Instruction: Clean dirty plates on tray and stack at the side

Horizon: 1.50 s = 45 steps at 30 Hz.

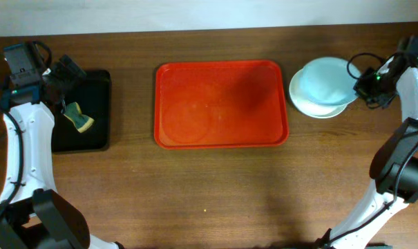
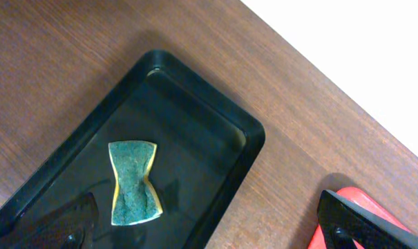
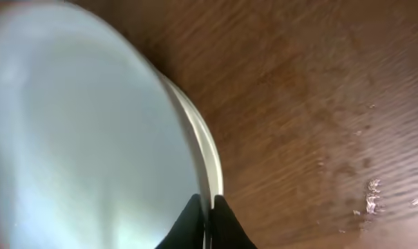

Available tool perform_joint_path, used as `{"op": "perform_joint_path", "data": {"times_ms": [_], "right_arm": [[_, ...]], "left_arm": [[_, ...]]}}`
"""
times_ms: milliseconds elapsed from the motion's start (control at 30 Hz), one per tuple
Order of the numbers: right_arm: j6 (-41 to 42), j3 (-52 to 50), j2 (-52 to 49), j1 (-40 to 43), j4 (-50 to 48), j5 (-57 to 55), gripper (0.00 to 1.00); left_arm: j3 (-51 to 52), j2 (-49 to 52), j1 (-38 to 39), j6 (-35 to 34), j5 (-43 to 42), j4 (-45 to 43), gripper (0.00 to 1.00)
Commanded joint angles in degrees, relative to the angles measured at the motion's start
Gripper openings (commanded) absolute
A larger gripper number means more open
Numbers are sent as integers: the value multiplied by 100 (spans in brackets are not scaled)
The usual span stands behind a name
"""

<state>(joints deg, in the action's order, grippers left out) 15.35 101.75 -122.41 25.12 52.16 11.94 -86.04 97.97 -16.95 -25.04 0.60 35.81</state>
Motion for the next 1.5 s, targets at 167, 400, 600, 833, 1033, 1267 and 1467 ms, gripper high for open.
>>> {"op": "perform_joint_path", "data": {"times_ms": [167,400,600,833,1033,1267,1467], "right_arm": [[37,-210,306,-463,107,116,56],[214,-706,2516,-2282,1987,7,99],[140,-717,2647,-3322,3136,-258,99],[11,-754,2649,-3305,3530,-780,99],[-9,-2253,4837,-3528,1482,-1036,99],[-184,-6035,9462,-3508,-431,-1270,99],[-181,-7831,11914,-3362,-1786,-1287,99]], "left_arm": [[-37,15,-9,22,-42,-13,99],[-37,15,-9,22,-42,-13,99],[-37,15,-9,22,-42,-13,99],[-37,15,-9,22,-42,-13,99],[-37,15,-9,22,-42,-13,99],[-37,15,-9,22,-42,-13,99],[-37,15,-9,22,-42,-13,99]]}}
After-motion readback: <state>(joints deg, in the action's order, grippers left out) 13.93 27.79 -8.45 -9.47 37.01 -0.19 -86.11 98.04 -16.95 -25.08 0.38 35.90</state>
